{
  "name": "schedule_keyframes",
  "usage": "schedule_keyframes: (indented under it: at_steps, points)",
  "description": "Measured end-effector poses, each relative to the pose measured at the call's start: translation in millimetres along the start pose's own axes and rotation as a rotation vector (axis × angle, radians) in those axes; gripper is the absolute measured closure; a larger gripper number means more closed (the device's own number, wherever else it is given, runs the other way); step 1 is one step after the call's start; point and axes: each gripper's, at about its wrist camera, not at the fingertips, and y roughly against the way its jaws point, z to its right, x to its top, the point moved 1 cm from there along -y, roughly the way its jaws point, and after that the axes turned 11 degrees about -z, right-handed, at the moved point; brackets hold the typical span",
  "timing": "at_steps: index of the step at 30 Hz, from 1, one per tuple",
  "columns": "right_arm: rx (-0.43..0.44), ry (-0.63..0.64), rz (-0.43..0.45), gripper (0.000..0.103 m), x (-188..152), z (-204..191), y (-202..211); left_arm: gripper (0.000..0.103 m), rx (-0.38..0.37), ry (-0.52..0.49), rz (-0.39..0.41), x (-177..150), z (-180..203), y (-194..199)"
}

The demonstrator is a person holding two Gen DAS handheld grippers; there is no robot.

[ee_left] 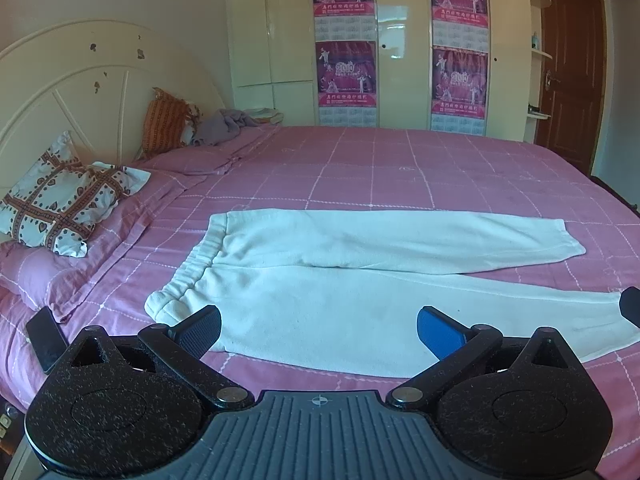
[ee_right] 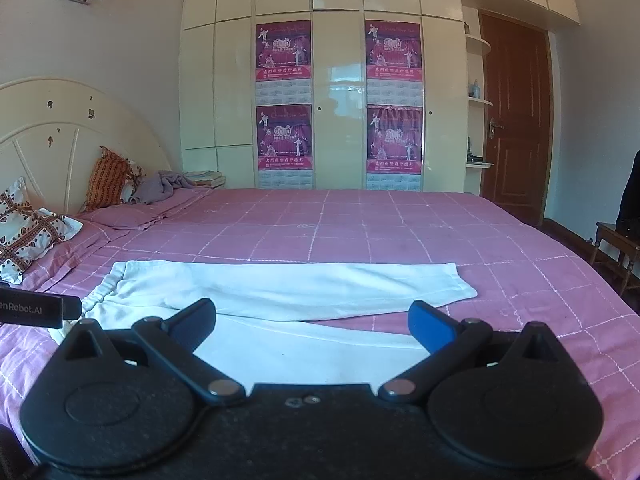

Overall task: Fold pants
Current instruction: 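Move both tools over the white sweatpants toward the elastic waistband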

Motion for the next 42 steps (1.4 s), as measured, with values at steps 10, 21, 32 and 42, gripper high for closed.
schedule_keyframes:
  at_steps: [10, 21, 32, 42]
  points:
    - [-0.006, 0.013, -0.017, 0.0, -7, -7, -6, 0.0, 0.011, -0.001, -0.005, 11, -7, -10]
    - [0.049, 0.034, -0.025, 0.0, 4, -20, -17, 0.0, 0.026, -0.006, -0.014, 25, -17, -25]
    - [0.069, 0.036, -0.071, 0.0, 27, -40, -51, 0.0, 0.04, 0.0, -0.047, 53, -41, -58]
    - [0.132, 0.026, -0.135, 0.0, 41, -64, -93, 0.0, 0.041, 0.017, -0.088, 81, -65, -96]
